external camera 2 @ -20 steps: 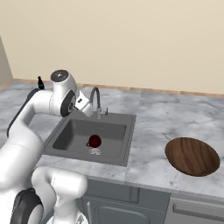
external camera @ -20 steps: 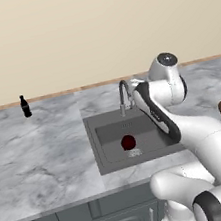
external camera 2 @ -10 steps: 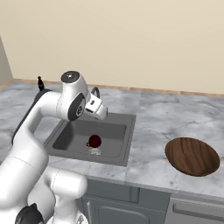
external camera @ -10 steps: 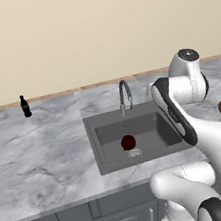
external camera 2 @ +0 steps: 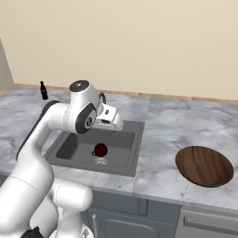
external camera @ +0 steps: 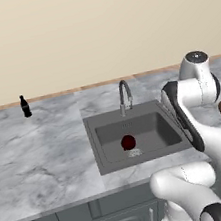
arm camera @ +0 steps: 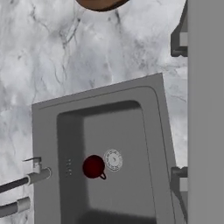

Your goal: Pick the mug and place it in the sink. Pick the bowl and place it in the open cabinet and then close the cabinet.

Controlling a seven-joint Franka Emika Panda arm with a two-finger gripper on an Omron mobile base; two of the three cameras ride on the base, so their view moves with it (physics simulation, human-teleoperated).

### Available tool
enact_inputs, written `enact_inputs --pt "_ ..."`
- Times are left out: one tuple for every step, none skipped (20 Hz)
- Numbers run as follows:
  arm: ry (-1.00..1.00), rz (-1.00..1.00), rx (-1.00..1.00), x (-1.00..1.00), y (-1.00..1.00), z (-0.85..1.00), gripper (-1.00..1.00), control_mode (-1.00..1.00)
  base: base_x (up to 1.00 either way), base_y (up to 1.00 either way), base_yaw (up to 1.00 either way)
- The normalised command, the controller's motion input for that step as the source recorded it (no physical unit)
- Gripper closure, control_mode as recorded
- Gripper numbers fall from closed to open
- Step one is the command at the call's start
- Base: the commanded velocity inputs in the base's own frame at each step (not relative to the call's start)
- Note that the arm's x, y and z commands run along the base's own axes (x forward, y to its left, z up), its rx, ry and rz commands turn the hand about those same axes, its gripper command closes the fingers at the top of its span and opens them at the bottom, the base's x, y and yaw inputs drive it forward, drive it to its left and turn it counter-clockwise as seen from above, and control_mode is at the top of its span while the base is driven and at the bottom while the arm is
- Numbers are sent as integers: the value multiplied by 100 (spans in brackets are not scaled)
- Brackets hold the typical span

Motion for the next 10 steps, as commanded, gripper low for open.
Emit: enact_inputs --pt "16 0 -3 0 -58 0 -100 -100 0 0 0" --pt "17 0 -1 0 -60 0 -100 -100 0 0 0" --pt "18 0 0 0 -57 0 -100 -100 0 0 0" --pt "31 0 0 0 -51 0 -100 -100 0 0 0" --pt "30 0 0 0 -50 0 -100 -100 0 0 0" --pt "28 0 0 0 -54 0 -100 -100 0 0 0" --pt "26 0 0 0 -53 0 -100 -100 0 0 0" --pt "24 0 0 0 -54 0 -100 -100 0 0 0" --pt "21 0 0 0 -47 0 -100 -100 0 0 0" --pt "18 0 0 0 -44 -1 -100 -100 0 0 0"
